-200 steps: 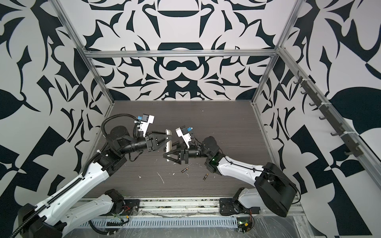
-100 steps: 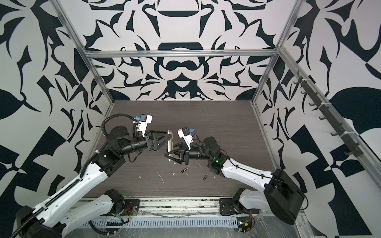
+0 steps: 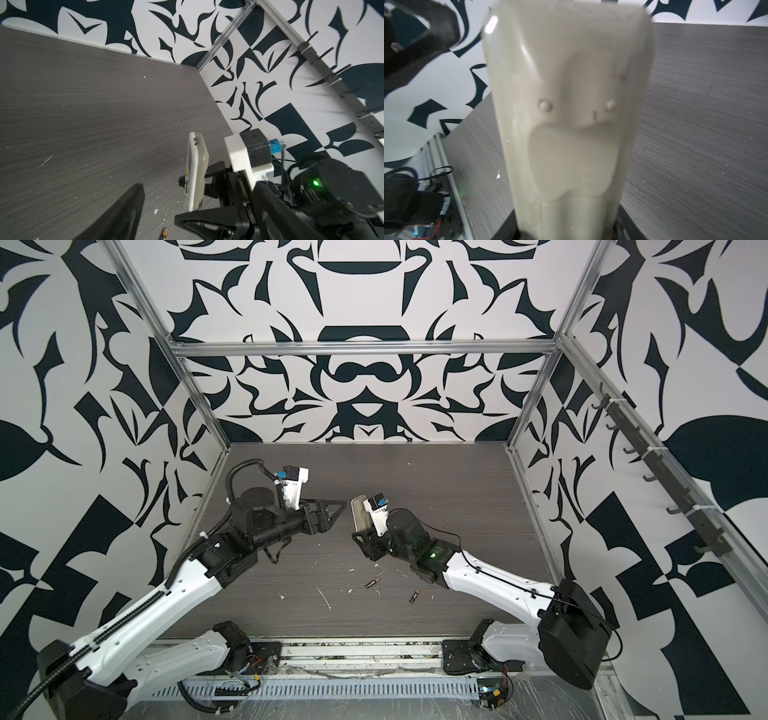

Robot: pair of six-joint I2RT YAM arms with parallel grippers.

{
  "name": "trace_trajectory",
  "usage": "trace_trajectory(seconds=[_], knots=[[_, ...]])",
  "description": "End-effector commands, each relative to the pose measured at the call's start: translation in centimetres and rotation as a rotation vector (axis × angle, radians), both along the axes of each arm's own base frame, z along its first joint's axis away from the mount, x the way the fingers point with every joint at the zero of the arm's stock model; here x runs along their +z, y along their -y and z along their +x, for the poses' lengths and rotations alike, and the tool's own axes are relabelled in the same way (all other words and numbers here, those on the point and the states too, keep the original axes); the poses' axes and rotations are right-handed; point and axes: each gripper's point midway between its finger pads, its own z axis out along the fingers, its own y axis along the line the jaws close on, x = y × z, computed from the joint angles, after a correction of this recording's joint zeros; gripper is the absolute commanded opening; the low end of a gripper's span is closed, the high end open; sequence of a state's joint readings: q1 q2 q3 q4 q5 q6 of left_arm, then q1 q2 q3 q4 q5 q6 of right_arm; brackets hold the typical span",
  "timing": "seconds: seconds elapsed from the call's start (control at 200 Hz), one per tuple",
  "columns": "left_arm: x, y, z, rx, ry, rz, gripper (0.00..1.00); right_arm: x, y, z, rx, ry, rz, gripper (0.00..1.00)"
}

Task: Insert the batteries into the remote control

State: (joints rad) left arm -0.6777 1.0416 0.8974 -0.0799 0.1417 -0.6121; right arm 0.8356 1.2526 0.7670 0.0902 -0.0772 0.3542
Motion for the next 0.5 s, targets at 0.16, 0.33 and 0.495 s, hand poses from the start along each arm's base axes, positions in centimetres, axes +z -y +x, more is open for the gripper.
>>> trace_trajectory(seconds=[0.16,0.33,0.495], knots=[[0.4,1.5,1.7,0.007,0.040,-0.024,0.77,4.3,-0.7,1.5,-0.037,0.109,0.068,0.00],[0.0,2.5,1.7,-0.021,0.028,-0.041,0.75,4.5,-1.0,1.6,-0.030,0.105,0.088,0.00],[-0.4,3.6,1.6,-0.046,0.027,-0.043,0.73,4.5,-1.4,1.5,-0.019,0.097,0.104,0.00]])
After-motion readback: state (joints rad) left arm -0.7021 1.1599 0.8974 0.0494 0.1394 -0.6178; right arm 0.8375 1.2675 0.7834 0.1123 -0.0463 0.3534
